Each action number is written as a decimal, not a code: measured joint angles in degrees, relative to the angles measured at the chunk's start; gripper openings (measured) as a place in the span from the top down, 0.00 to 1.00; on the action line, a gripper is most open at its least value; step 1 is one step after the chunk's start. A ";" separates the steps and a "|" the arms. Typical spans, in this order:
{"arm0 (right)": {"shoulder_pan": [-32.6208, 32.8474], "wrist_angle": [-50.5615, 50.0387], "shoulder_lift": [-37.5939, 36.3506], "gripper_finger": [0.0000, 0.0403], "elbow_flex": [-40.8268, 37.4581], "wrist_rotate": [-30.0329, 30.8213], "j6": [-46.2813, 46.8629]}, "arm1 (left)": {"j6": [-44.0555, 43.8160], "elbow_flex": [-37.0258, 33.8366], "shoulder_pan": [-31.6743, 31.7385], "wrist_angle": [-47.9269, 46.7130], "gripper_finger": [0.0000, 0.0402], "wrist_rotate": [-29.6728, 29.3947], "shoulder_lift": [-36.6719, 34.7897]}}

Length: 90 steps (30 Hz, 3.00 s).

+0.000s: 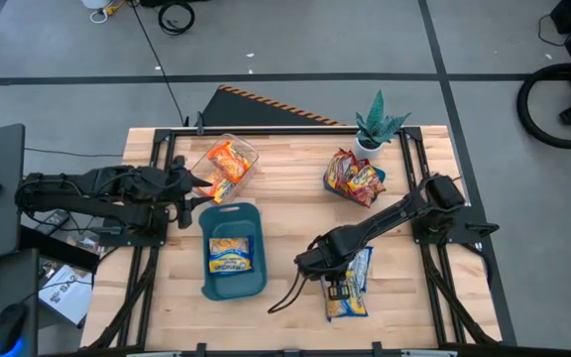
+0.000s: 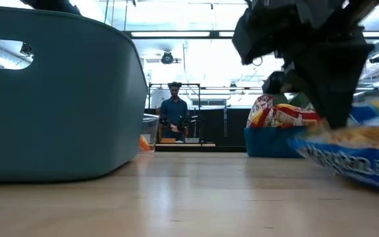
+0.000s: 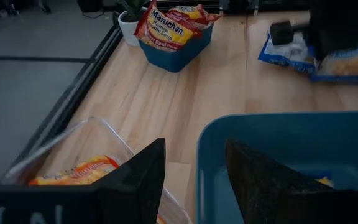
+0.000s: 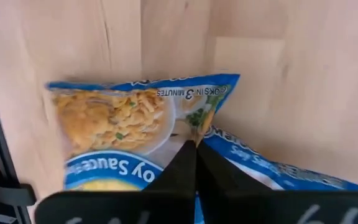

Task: Sort Maruchan noodles
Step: Put the bottom blue noodle pack into the big blue bin, then put the blue noodle pack into the big blue bin

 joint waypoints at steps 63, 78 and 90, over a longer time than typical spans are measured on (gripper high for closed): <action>-19.04 40.56 8.31 0.74 17.09 -9.40 -20.89 | -6.41 3.06 1.67 6.56 0.57 -5.05 1.88; -19.09 33.83 0.35 0.51 17.20 10.17 -25.31 | -6.54 3.05 1.67 4.07 0.57 -4.92 2.21; -12.76 -4.61 -5.13 0.51 14.46 5.71 -19.57 | -7.92 2.95 1.60 -1.82 0.57 -3.98 8.45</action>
